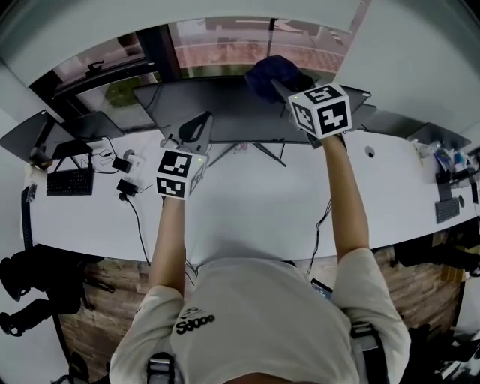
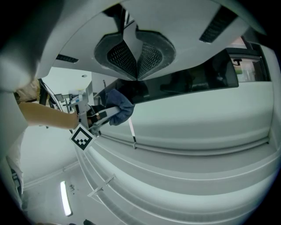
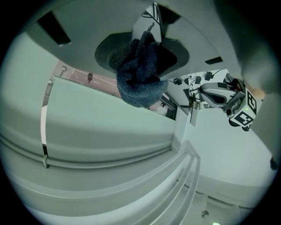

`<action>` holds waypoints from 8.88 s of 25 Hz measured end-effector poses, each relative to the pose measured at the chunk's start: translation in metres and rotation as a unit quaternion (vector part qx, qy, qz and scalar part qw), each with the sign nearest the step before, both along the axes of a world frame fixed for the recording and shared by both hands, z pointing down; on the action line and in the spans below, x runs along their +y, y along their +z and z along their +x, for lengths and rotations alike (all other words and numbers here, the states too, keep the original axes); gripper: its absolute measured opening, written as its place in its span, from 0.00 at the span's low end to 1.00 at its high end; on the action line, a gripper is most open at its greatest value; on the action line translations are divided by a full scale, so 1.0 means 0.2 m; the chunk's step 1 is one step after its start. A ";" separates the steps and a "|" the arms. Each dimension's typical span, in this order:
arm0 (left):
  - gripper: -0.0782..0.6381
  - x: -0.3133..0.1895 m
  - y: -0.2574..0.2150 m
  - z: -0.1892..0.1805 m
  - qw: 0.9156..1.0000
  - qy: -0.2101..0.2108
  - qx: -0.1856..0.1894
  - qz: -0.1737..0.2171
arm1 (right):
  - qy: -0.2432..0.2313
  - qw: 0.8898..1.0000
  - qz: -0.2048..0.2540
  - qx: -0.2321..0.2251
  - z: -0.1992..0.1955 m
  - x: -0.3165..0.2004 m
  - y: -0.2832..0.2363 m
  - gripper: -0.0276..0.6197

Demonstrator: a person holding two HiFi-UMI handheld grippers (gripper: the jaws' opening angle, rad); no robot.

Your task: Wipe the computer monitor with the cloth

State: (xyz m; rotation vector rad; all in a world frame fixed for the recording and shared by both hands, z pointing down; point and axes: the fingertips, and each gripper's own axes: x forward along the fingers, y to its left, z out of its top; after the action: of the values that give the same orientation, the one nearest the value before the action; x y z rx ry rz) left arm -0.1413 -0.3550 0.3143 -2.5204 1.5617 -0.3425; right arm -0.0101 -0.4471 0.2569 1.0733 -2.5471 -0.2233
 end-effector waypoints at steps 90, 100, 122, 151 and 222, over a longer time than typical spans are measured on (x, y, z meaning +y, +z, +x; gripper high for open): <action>0.13 -0.17 0.42 1.20 0.996 0.045 -0.009 -0.072 | 0.101 0.991 -0.064 0.052 1.48 -0.24 0.94 0.18; 0.13 -0.19 0.55 1.14 0.995 0.025 0.004 -0.096 | 0.108 0.987 -0.106 0.052 1.47 -0.25 1.25 0.18; 0.13 -0.09 0.82 0.89 0.989 -0.007 0.013 -0.145 | 0.146 0.962 -0.229 0.022 1.45 -0.30 1.92 0.18; 0.13 -0.04 0.91 0.13 0.984 -0.088 0.030 -0.150 | 0.131 0.943 -0.289 -0.104 0.67 -0.21 2.09 0.18; 0.13 0.32 0.75 -1.93 0.981 -0.146 0.050 -0.119 | 0.066 0.937 -0.306 -0.154 -1.96 0.15 1.58 0.18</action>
State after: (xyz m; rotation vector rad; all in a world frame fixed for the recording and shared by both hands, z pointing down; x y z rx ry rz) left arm -0.5270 -0.2911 0.4650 -2.5089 2.0492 -0.4726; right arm -0.4025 -0.4168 0.5737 1.0673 -2.5033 0.7827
